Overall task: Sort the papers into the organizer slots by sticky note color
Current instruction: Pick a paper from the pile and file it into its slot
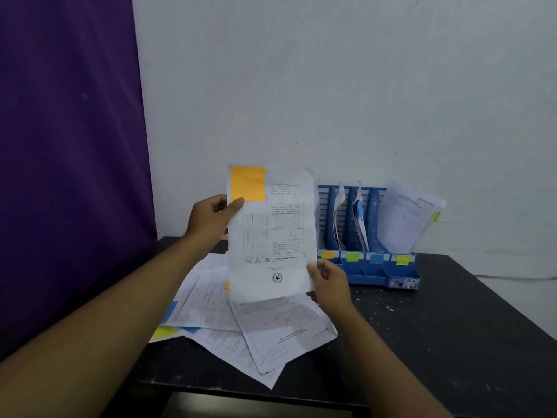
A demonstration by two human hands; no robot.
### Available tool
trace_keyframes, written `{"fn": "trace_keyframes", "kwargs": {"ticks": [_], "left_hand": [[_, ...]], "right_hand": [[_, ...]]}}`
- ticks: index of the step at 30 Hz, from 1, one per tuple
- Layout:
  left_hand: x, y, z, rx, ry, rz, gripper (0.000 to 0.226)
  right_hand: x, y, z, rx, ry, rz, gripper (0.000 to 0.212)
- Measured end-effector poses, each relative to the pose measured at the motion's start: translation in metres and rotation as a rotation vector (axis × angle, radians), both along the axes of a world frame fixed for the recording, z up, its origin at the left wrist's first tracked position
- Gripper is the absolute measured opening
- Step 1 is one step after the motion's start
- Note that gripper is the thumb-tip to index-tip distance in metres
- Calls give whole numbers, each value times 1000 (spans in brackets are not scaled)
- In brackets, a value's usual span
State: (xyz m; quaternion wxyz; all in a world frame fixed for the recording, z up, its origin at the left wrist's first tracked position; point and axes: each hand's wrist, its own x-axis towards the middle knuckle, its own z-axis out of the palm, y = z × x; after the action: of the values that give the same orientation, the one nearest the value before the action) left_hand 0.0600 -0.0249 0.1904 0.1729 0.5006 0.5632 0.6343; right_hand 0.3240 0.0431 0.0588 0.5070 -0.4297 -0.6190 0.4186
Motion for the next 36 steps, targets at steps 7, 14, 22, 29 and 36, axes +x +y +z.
{"fn": "trace_keyframes", "kwargs": {"ticks": [7,14,22,29,36], "left_hand": [[5,13,22,-134,101,-18,47],[35,45,51,-51,139,16,52],[64,86,61,-4,187,163,55],[89,112,60,40,212,233,46],[107,146,54,103,179,277,45]], "right_hand": [[12,19,3,46,14,-114,12],[17,40,16,49,50,-255,25],[-2,40,41,179,-73,-268,34],[-14,39,56,169,-134,-74,70],[-19,63,60,262,-213,-165,74]]}}
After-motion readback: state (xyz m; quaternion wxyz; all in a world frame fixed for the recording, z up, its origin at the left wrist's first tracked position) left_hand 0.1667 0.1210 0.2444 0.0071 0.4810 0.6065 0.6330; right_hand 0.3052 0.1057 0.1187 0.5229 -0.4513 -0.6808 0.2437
